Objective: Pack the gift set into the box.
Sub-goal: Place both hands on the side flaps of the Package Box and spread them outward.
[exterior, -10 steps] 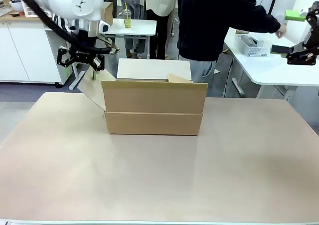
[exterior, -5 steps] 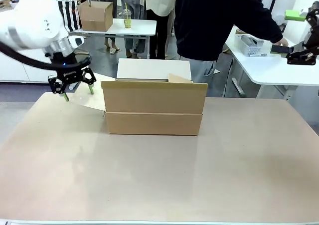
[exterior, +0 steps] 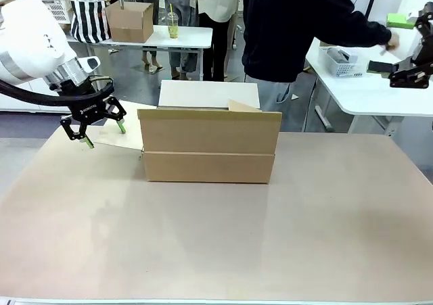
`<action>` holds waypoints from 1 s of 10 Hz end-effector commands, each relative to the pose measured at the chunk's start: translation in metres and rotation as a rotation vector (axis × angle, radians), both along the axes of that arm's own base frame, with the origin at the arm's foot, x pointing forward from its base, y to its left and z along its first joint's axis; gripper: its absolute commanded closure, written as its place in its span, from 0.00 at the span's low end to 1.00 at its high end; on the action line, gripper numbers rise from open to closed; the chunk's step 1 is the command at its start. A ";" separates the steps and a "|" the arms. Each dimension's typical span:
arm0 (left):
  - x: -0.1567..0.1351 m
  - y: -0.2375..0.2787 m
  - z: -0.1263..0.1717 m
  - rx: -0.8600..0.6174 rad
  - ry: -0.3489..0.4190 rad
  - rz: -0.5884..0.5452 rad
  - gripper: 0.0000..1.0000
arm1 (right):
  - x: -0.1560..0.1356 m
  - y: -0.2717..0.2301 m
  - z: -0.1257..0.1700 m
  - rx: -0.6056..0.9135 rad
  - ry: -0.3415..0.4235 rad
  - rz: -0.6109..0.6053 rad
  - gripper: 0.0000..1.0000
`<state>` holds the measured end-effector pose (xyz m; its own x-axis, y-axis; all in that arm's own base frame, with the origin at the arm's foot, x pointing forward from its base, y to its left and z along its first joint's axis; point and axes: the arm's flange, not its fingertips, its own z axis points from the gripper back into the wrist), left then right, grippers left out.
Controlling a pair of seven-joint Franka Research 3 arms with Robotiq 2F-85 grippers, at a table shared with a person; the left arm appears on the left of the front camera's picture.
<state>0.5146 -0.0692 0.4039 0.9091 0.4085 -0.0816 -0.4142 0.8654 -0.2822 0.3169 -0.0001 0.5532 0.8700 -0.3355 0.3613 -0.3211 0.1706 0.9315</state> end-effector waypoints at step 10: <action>0.002 0.001 0.001 0.056 0.001 0.002 0.00 | 0.180 0.211 0.022 -0.844 0.180 0.344 0.00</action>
<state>0.5166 -0.0678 0.4020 0.9146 0.3985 -0.0681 -0.4023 0.8805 -0.2507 0.4743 0.2009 0.5650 0.9274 0.1955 0.3188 -0.3682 0.6269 0.6866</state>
